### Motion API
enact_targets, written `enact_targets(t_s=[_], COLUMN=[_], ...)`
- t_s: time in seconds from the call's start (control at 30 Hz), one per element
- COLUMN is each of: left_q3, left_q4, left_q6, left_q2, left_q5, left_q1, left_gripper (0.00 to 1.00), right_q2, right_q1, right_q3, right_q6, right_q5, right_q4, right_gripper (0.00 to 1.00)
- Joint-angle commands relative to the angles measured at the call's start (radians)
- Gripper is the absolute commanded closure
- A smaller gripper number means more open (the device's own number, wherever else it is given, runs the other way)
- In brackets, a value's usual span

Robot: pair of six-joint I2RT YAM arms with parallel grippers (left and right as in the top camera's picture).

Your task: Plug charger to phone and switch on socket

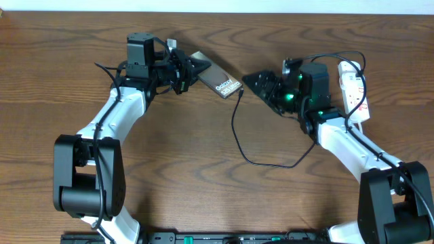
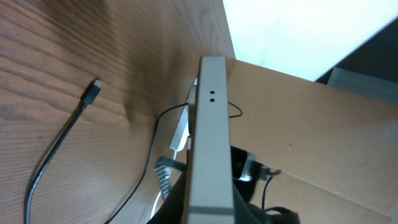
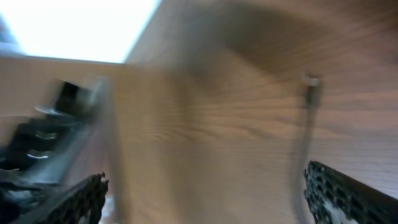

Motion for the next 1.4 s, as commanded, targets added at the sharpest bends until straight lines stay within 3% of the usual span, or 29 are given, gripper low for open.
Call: enact_targets(t_s=[0.0, 0.2, 0.53, 0.9, 0.97, 1.03, 1.17, 1.37], left_q3=[0.017, 0.017, 0.017, 0.017, 0.017, 0.017, 0.017, 0.017], left_q4=[0.014, 0.021, 0.264, 0.287, 0.287, 0.287, 0.287, 0.287], left_q6=[-0.009, -0.013, -0.108, -0.079, -0.076, -0.076, -0.076, -0.069], left_q2=[-0.03, -0.03, -0.03, -0.03, -0.03, -0.03, -0.03, -0.03], left_q5=[0.088, 0.27, 0.523, 0.536, 0.536, 0.536, 0.536, 0.536], left_q1=[0.002, 0.04, 0.173, 0.215, 0.215, 0.215, 0.215, 0.215], left_gripper=[0.93, 0.93, 0.93, 0.93, 0.93, 0.93, 0.93, 0.93], right_q2=[0.011, 0.011, 0.061, 0.383, 0.437, 0.485, 0.539, 0.559], right_q1=[0.003, 0.042, 0.09, 0.219, 0.236, 0.249, 0.253, 0.253], right_q3=[0.107, 0.284, 0.34, 0.713, 0.75, 0.764, 0.764, 0.763], right_q6=[-0.229, -0.398, -0.424, -0.501, -0.5, -0.472, -0.436, -0.393], right_q5=[0.095, 0.296, 0.372, 0.555, 0.576, 0.597, 0.599, 0.614], right_q4=[-0.195, -0.515, -0.54, -0.763, -0.771, -0.766, -0.761, -0.776], right_gripper=[0.01, 0.01, 0.01, 0.01, 0.1, 0.32, 0.57, 0.62])
